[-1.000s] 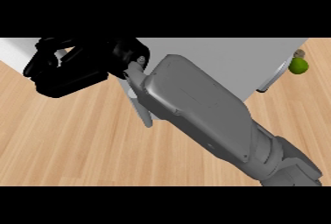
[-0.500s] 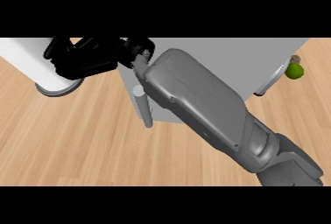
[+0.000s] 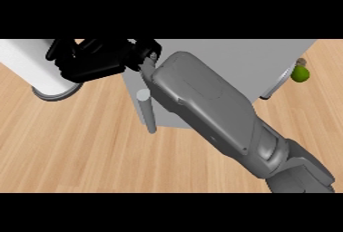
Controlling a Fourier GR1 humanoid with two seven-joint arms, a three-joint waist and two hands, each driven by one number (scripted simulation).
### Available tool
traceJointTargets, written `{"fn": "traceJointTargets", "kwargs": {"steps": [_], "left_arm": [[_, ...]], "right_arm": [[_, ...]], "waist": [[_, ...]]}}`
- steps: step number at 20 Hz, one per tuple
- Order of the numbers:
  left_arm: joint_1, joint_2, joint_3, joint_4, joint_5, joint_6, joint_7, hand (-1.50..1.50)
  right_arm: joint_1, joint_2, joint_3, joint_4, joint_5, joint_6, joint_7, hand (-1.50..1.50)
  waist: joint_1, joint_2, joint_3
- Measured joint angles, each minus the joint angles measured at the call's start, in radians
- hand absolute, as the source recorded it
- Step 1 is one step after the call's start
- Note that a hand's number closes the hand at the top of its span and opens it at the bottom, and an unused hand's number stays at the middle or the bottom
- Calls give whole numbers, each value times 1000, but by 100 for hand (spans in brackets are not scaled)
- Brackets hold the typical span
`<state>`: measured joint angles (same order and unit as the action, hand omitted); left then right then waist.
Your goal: Pick up the wine, place it into the cabinet and close the cabinet
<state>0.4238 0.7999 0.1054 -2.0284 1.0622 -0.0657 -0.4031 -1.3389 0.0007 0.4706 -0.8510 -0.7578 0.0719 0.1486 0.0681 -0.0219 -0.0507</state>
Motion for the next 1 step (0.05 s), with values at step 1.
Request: {"fn": "traceJointTargets", "kwargs": {"steps": [1], "left_arm": [[-4, -2, -8, -8, 0, 4, 3, -150]], "right_arm": [[-2, 0, 3, 1, -3, 2, -6, 150]], "waist": [[-3, 1, -1]]}}
